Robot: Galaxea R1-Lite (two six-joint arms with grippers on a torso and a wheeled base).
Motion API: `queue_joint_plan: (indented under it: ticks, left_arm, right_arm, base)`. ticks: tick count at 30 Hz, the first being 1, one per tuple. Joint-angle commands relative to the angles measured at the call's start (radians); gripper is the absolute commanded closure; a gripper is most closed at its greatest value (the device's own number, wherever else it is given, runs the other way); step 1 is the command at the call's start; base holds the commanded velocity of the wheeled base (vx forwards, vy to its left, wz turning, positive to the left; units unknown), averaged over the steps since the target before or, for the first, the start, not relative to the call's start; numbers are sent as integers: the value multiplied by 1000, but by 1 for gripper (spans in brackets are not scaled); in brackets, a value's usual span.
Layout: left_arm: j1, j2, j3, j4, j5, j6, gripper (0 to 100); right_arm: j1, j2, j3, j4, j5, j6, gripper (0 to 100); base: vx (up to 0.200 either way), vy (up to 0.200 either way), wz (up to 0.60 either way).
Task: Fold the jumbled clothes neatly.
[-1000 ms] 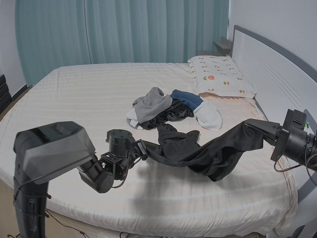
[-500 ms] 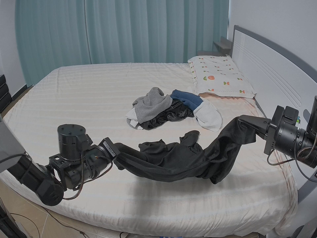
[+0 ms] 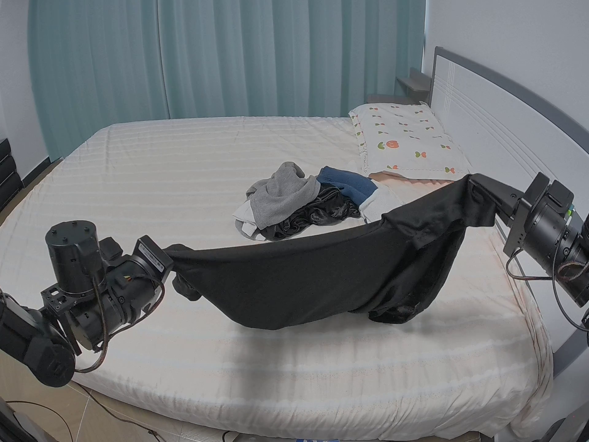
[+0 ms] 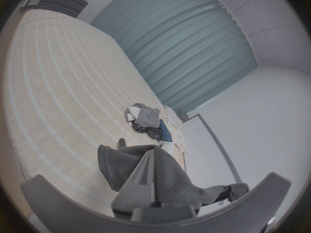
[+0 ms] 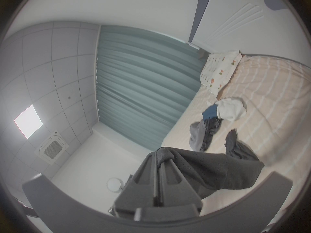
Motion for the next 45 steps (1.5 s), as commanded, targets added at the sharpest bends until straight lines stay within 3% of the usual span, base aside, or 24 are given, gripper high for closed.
queue_joint_plan:
  ticks: [1, 4, 7, 21, 30, 45]
  left_arm:
    - [5, -131, 9, -2, -8, -62, 100]
    - [5, -173, 13, 1, -13, -68, 100]
    - [1, -171, 13, 2, -15, -66, 100]
    - [-1, -52, 29, -4, -18, -72, 100]
    - [-8, -56, 42, -4, -21, -72, 100]
    - [1, -42, 31, -5, -42, -120, 100]
  right_arm:
    - [-20, 6, 31, -104, -60, 11, 100]
    - [-13, 9, 69, -240, -109, -1, 100]
    - [-13, 26, 92, -311, -108, 0, 100]
    - [26, 225, 123, -282, -103, -9, 100]
    - [36, 216, 127, -282, -103, -26, 100]
    - [41, 208, 133, -282, -99, -56, 100]
  base:
    - [0, 0, 0]
    - [0, 0, 0]
    - [0, 0, 0]
    - [-43, 0, 0]
    - [-200, 0, 0]
    - [0, 0, 0]
